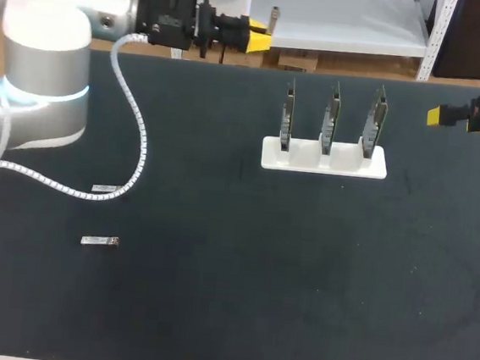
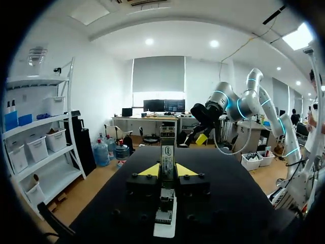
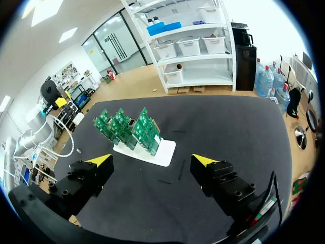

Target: Pick up the optical module with the left hand, and insert it into the network port with the right hand.

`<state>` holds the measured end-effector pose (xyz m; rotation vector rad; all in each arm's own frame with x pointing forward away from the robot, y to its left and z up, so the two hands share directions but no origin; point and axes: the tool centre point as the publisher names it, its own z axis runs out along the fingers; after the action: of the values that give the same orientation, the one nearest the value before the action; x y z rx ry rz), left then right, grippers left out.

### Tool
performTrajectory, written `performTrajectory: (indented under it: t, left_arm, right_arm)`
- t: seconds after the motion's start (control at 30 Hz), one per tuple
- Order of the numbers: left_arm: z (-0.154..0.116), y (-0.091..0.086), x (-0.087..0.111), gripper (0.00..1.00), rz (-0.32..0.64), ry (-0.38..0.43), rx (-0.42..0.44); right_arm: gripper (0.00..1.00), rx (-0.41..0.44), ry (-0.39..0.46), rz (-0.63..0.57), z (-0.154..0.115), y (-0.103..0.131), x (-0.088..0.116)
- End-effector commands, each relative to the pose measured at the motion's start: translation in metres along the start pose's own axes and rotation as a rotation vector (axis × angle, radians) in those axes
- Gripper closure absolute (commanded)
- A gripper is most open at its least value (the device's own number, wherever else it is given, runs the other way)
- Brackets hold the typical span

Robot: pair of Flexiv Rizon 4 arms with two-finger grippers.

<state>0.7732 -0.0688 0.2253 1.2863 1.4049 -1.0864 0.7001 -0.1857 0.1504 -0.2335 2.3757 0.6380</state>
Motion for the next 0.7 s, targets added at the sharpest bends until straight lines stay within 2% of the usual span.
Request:
performTrajectory:
  t: [0.03, 0.37, 0.7]
  left_arm:
    - [0.018, 0.011, 0.004, 1.0, -0.001, -0.001, 0.043]
    - [0.032, 0.014, 0.014, 1.0, -0.036, -0.017, 0.079]
    - [0.038, 0.01, 0.023, 1.0, -0.051, -0.042, 0.101]
  right_arm:
    - [0.0, 0.003, -0.001, 0.001, 0.0, 0.001, 0.0]
    - [0.0, 0.003, -0.001, 0.001, 0.0, 0.001, 0.0]
    - [0.0, 0.003, -0.001, 0.001, 0.0, 0.001, 0.0]
